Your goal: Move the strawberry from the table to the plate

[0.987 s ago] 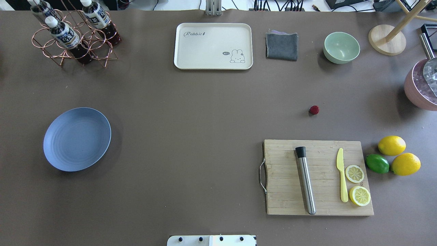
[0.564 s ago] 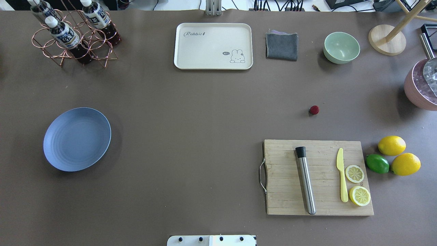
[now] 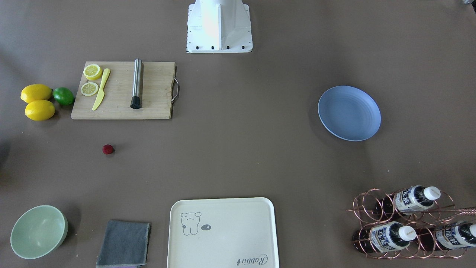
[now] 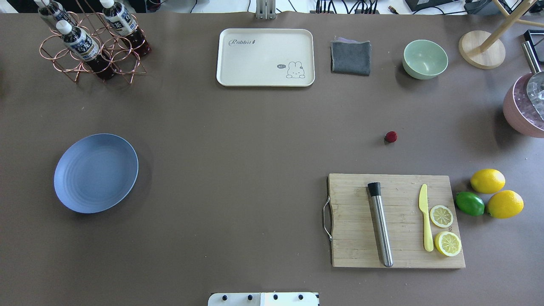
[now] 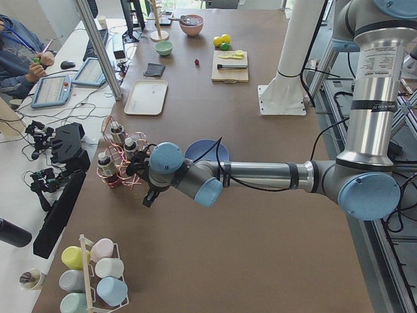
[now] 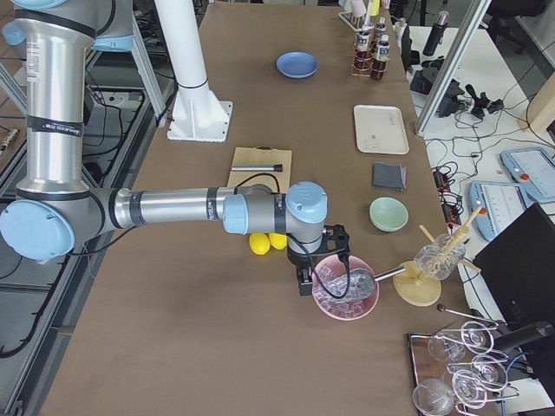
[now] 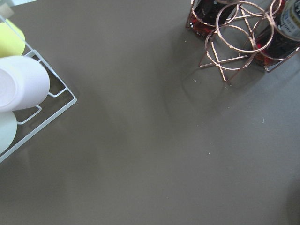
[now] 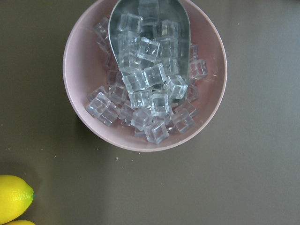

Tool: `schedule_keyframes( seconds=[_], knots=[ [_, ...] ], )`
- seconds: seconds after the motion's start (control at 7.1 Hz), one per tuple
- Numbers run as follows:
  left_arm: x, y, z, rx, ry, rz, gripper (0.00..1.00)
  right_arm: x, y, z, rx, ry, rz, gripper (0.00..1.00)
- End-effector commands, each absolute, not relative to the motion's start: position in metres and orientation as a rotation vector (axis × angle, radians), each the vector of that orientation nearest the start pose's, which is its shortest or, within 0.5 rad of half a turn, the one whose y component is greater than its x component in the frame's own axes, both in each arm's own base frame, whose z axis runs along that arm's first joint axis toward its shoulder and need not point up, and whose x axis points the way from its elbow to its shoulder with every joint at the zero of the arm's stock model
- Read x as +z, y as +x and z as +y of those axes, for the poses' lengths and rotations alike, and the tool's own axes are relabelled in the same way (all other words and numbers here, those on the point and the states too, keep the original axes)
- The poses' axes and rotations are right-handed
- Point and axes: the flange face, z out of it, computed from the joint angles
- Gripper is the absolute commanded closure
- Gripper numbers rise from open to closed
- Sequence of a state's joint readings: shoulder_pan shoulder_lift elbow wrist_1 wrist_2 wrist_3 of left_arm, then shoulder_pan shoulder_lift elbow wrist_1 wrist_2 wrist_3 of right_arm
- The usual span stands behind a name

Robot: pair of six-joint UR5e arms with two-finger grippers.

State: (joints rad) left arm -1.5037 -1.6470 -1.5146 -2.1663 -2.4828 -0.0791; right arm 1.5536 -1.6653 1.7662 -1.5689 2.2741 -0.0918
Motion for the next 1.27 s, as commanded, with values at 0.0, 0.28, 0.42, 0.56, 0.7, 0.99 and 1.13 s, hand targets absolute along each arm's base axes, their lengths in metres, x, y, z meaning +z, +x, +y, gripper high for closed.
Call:
schedule_keyframes(
  seconds=[0.0, 0.28, 0.42, 0.56, 0.7, 0.99, 1.13],
  knots=[
    [0.54, 0.044, -0.563, 0.343, 0.498, 0.964, 0.0, 0.594, 0.054, -0.474, -0.184, 0.21, -0.7, 0.0],
    [0.54, 0.103, -0.555, 0.302, 0.411, 1.003, 0.0, 0.574, 0.027, -0.48, -0.052, 0.153, -0.746, 0.0],
    [0.548, 0.139, -0.541, 0.279, 0.382, 0.97, 0.02, 0.562, 0.002, -0.482, 0.004, 0.114, -0.753, 0.0],
    [0.55, 0.165, -0.531, 0.255, 0.349, 1.005, 0.04, 0.559, -0.006, -0.483, 0.017, 0.123, -0.762, 0.0],
    [0.563, 0.191, -0.506, 0.198, 0.306, 1.029, 0.04, 0.556, -0.017, -0.483, 0.086, 0.095, -0.774, 0.0],
    [0.581, 0.227, -0.471, 0.139, 0.261, 1.065, 0.04, 0.549, -0.031, -0.487, 0.135, 0.098, -0.79, 0.01],
    [0.591, 0.238, -0.463, 0.109, 0.248, 1.067, 0.04, 0.547, -0.031, -0.489, 0.133, 0.102, -0.792, 0.01]
  ],
)
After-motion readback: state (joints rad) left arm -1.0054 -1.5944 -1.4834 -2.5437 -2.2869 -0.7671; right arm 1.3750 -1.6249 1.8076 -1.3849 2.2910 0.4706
